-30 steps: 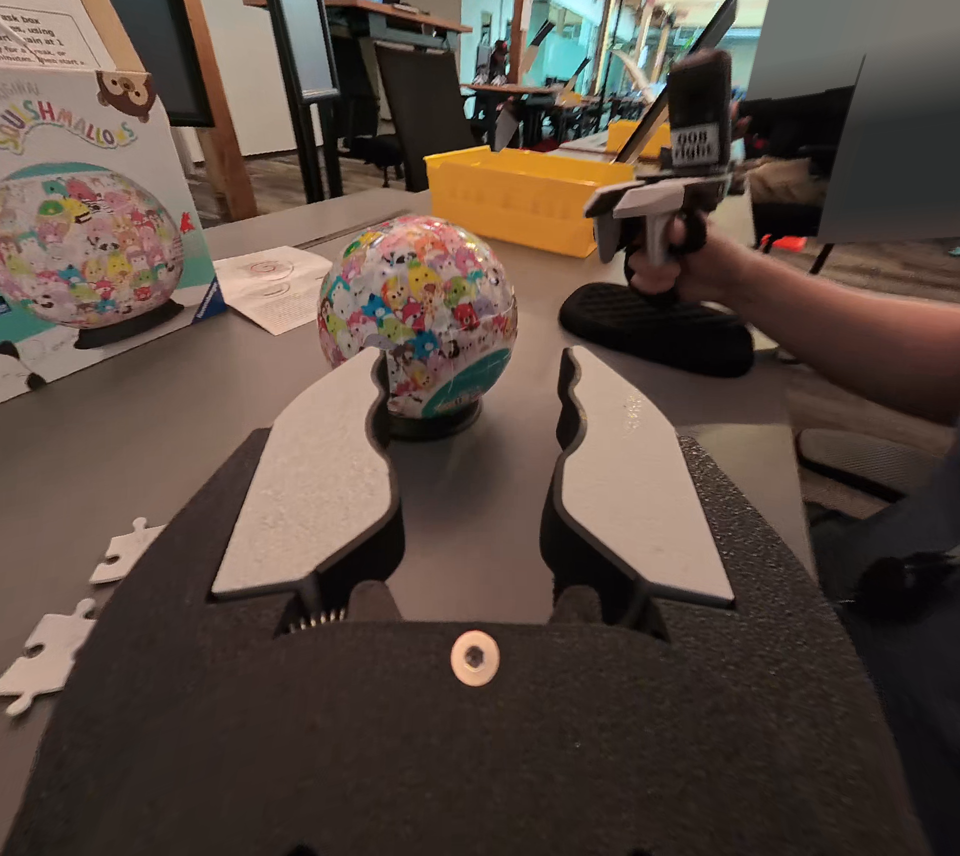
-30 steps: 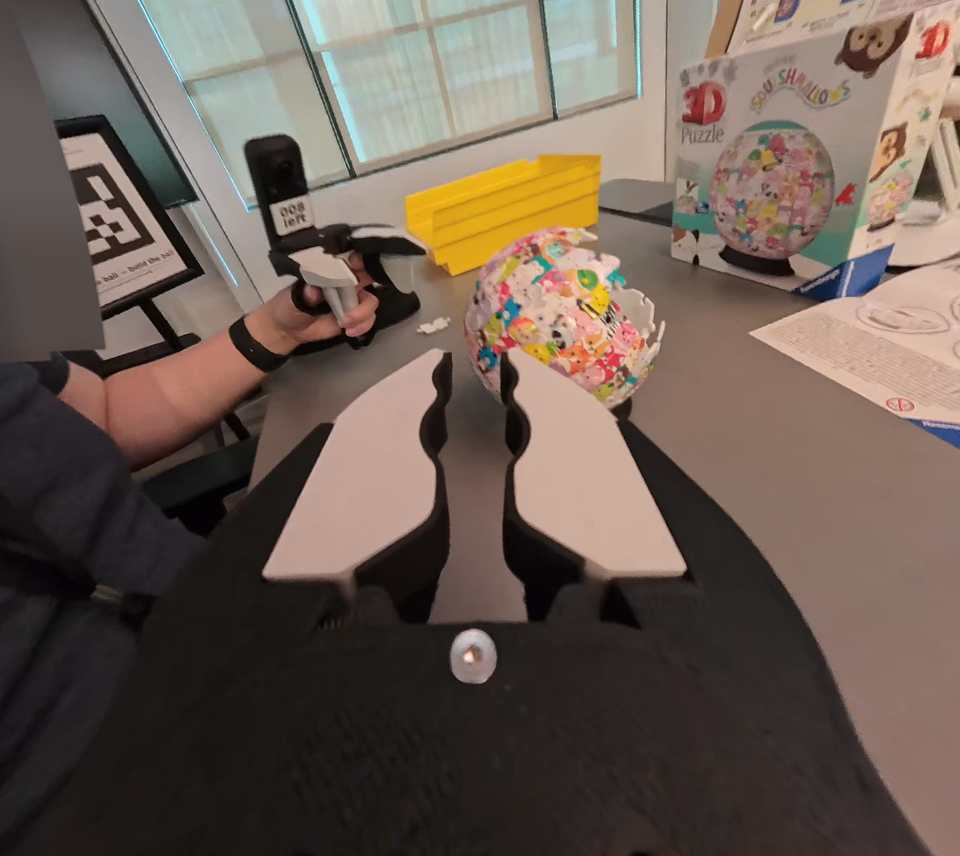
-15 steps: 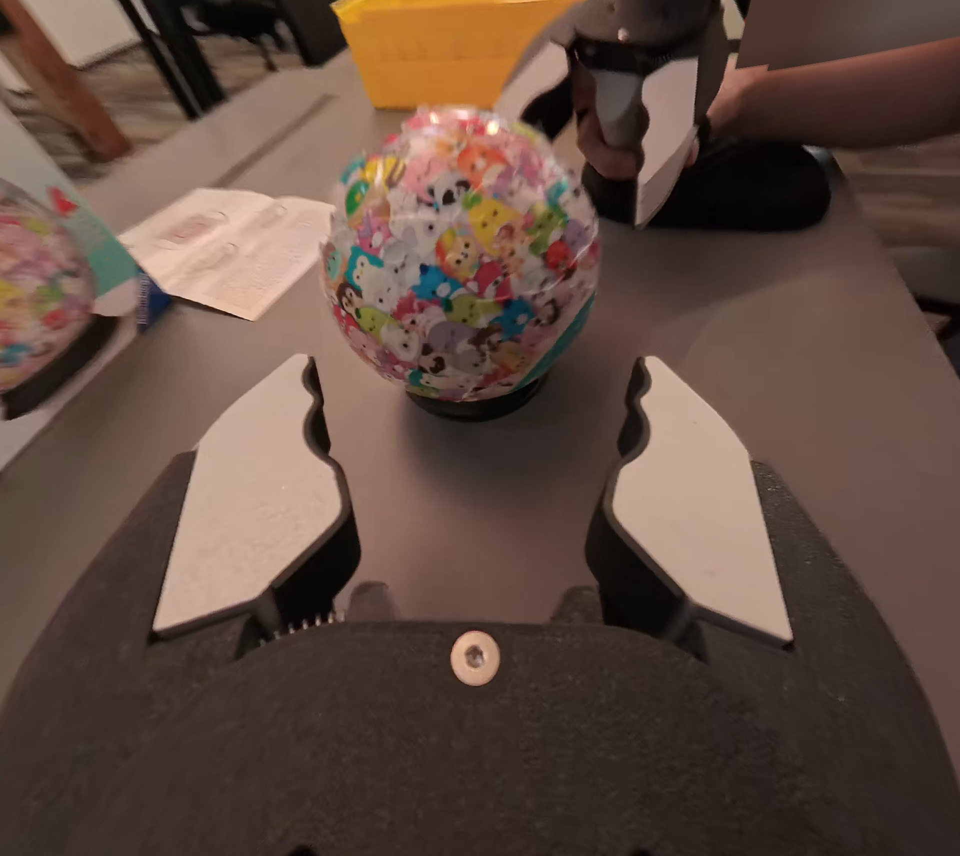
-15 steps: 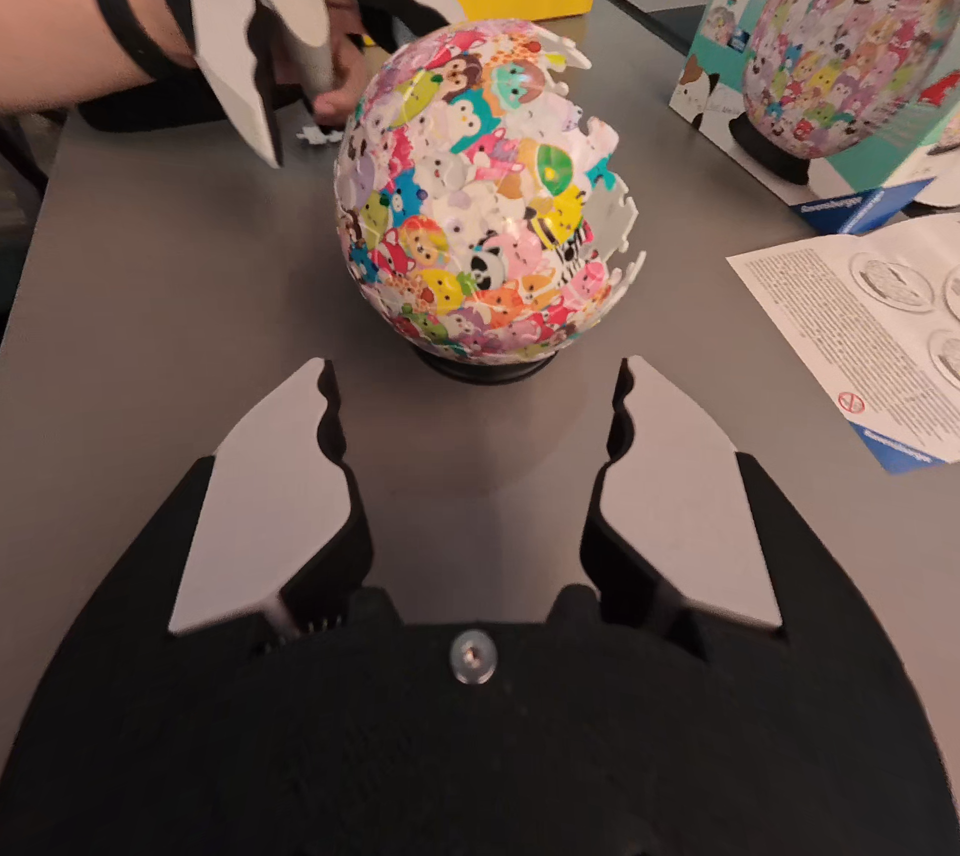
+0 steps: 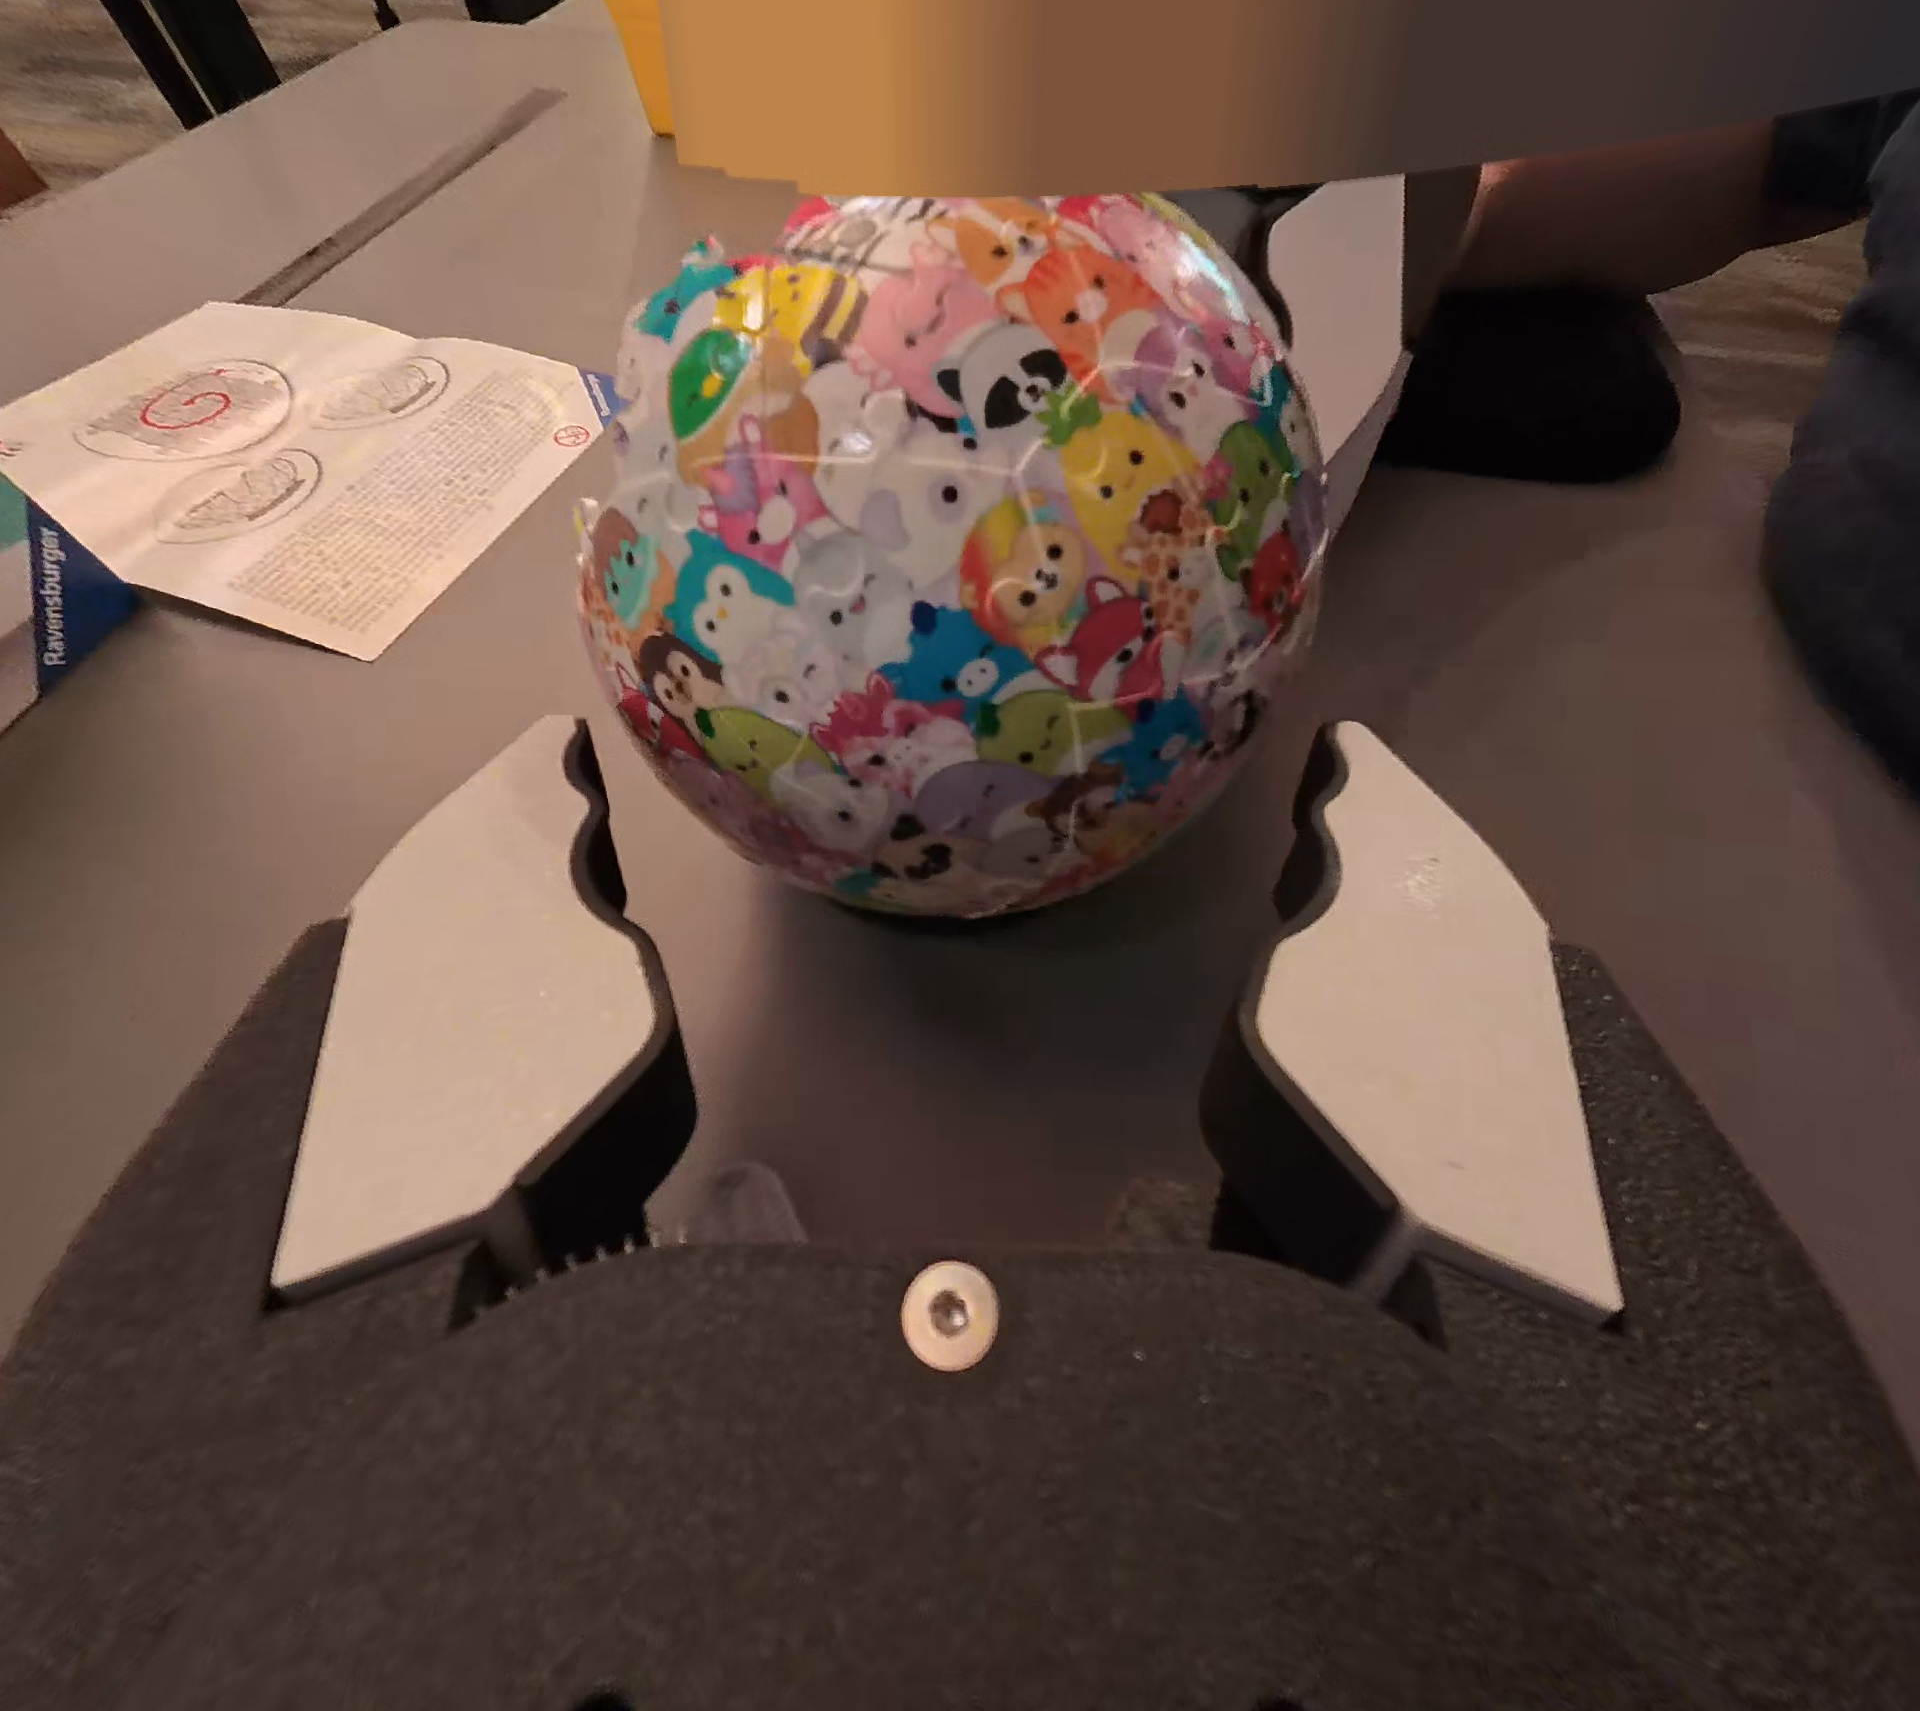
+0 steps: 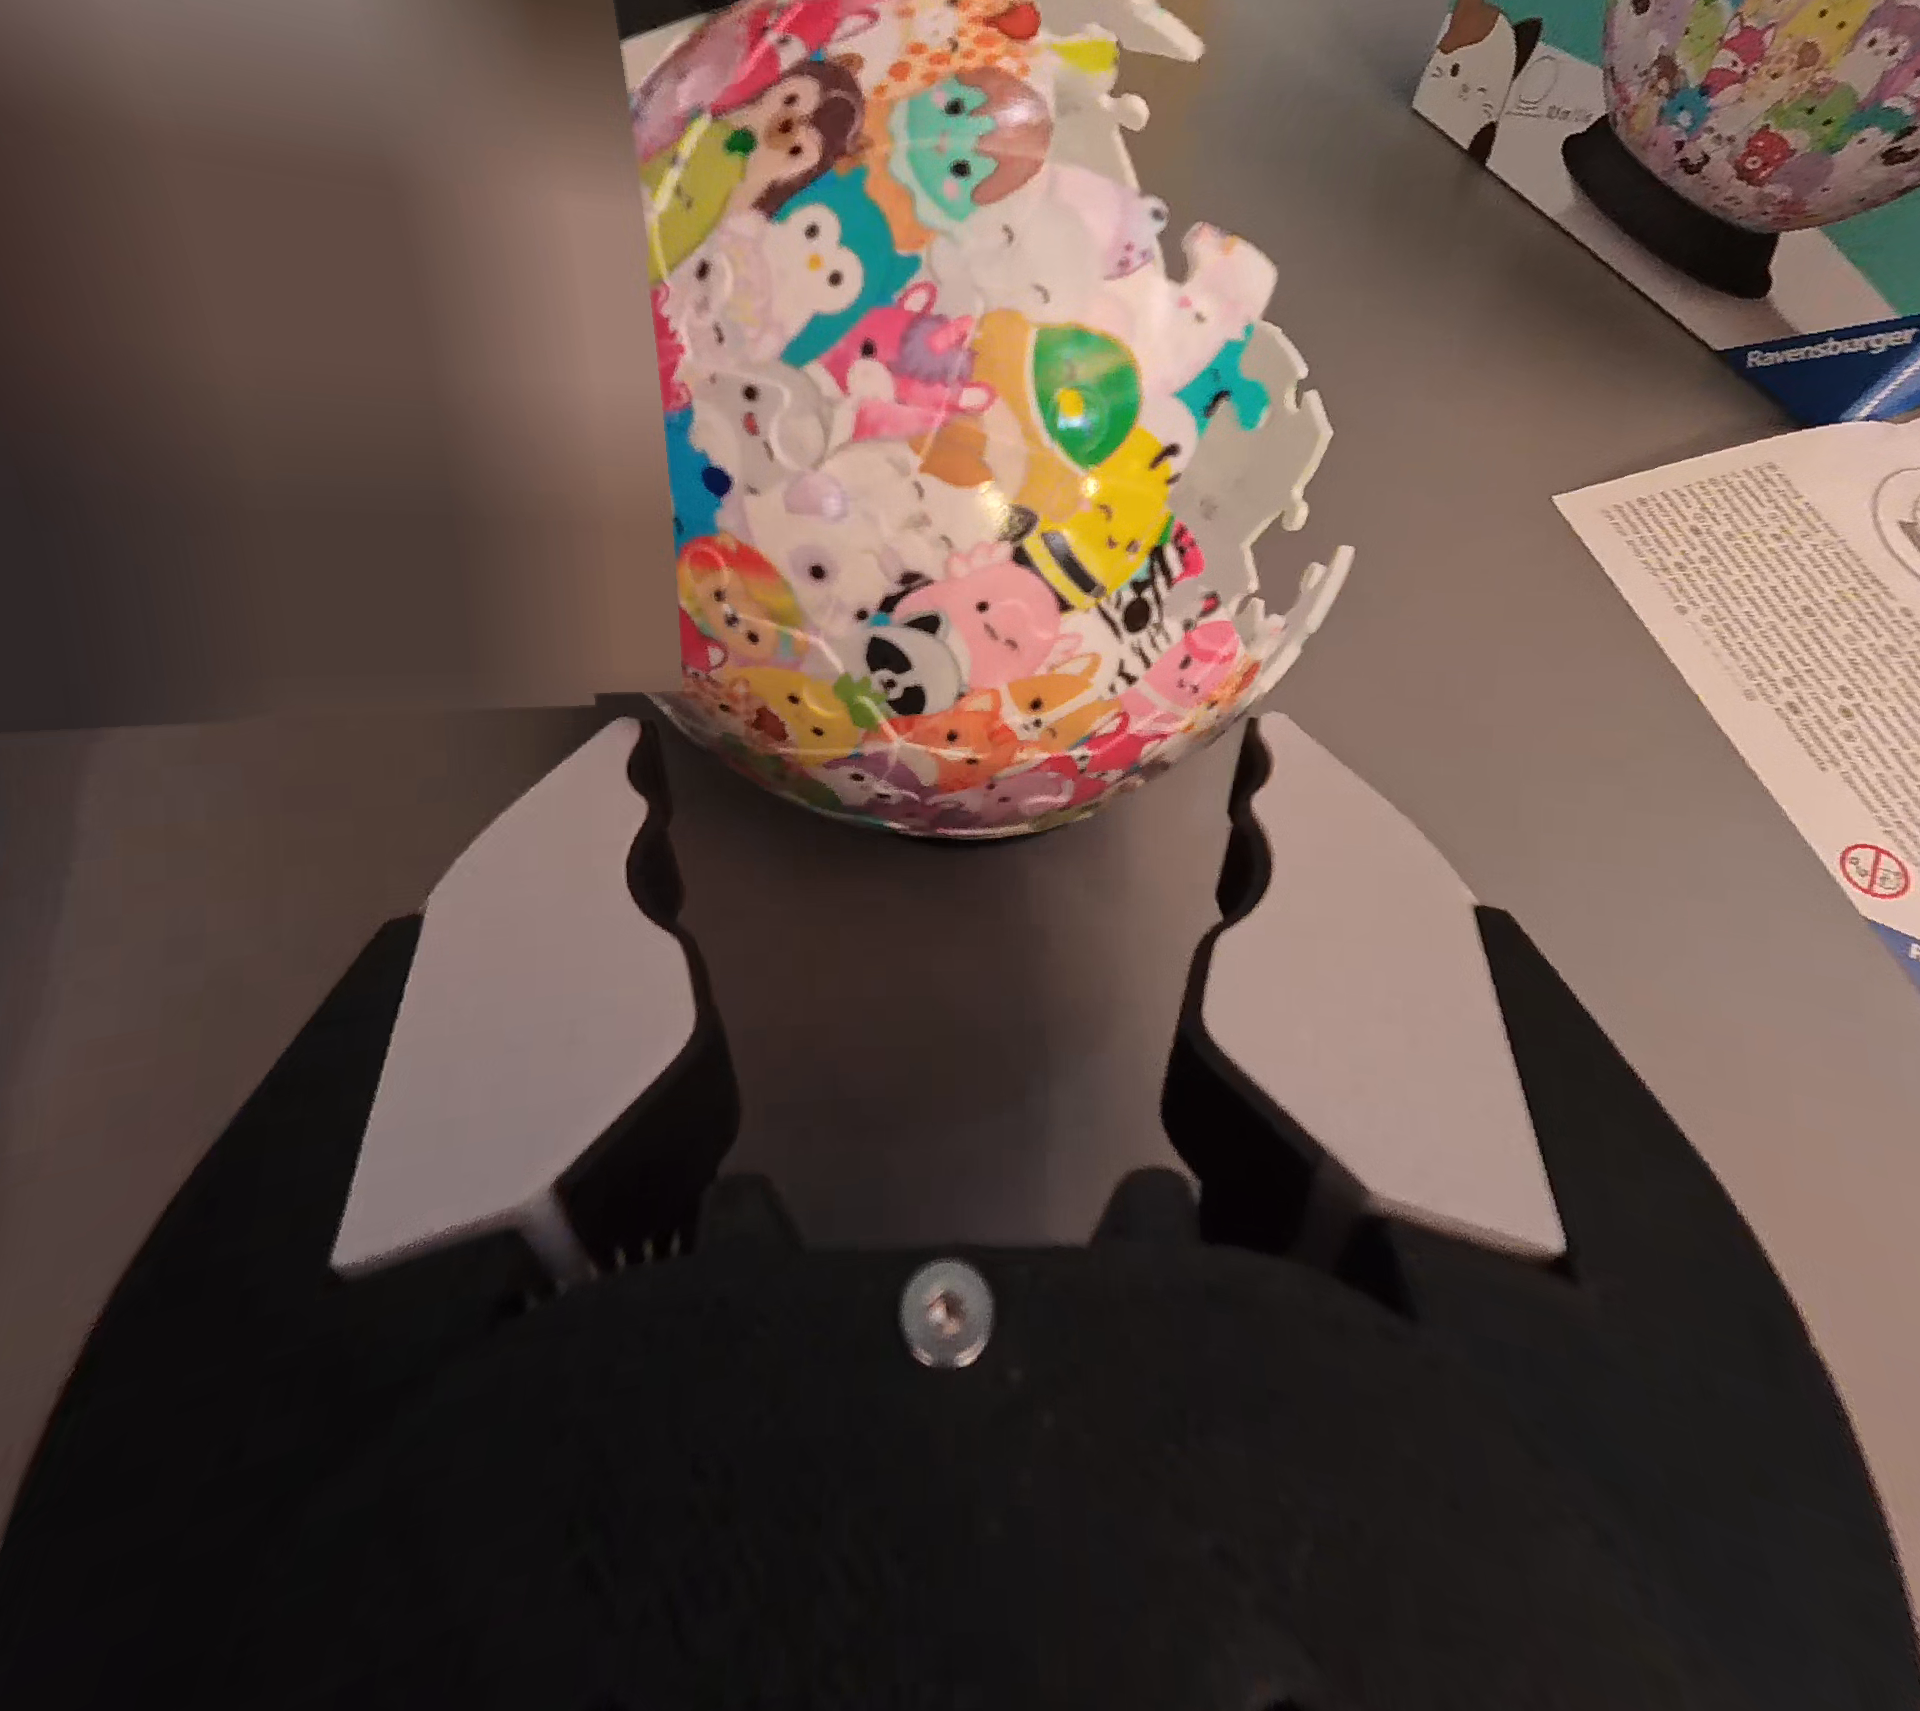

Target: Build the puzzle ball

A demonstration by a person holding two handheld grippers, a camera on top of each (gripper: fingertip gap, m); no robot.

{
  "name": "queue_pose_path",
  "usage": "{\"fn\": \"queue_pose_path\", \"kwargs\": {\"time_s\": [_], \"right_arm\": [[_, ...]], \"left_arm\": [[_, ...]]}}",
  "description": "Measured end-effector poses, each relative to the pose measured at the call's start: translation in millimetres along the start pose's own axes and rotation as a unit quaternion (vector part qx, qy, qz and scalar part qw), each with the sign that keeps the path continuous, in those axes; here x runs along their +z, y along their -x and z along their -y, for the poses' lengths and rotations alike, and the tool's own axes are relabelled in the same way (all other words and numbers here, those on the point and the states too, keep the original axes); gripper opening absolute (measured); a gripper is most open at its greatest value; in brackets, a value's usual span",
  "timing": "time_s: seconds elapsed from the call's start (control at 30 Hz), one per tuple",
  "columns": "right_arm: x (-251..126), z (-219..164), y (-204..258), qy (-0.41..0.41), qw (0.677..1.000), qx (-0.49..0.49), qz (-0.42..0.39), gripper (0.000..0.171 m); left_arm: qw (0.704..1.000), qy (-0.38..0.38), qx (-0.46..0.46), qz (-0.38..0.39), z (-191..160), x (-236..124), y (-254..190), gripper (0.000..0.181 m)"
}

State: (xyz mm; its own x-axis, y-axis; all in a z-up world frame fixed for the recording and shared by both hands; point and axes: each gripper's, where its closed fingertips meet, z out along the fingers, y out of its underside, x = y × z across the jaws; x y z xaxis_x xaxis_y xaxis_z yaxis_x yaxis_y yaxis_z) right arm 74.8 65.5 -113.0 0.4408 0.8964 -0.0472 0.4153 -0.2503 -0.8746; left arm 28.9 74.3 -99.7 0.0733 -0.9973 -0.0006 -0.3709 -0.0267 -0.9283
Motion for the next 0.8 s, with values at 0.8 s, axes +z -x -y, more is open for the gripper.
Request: {"fn": "queue_pose_path", "kwargs": {"time_s": [0.8], "right_arm": [[1.7, -3.0, 16.2, -0.007, 0.997, -0.069, -0.018, 0.102]], "left_arm": [[0.993, -0.033, 0.109, 0.037, 10.8, -6.8, -18.2, 0.116]]}}
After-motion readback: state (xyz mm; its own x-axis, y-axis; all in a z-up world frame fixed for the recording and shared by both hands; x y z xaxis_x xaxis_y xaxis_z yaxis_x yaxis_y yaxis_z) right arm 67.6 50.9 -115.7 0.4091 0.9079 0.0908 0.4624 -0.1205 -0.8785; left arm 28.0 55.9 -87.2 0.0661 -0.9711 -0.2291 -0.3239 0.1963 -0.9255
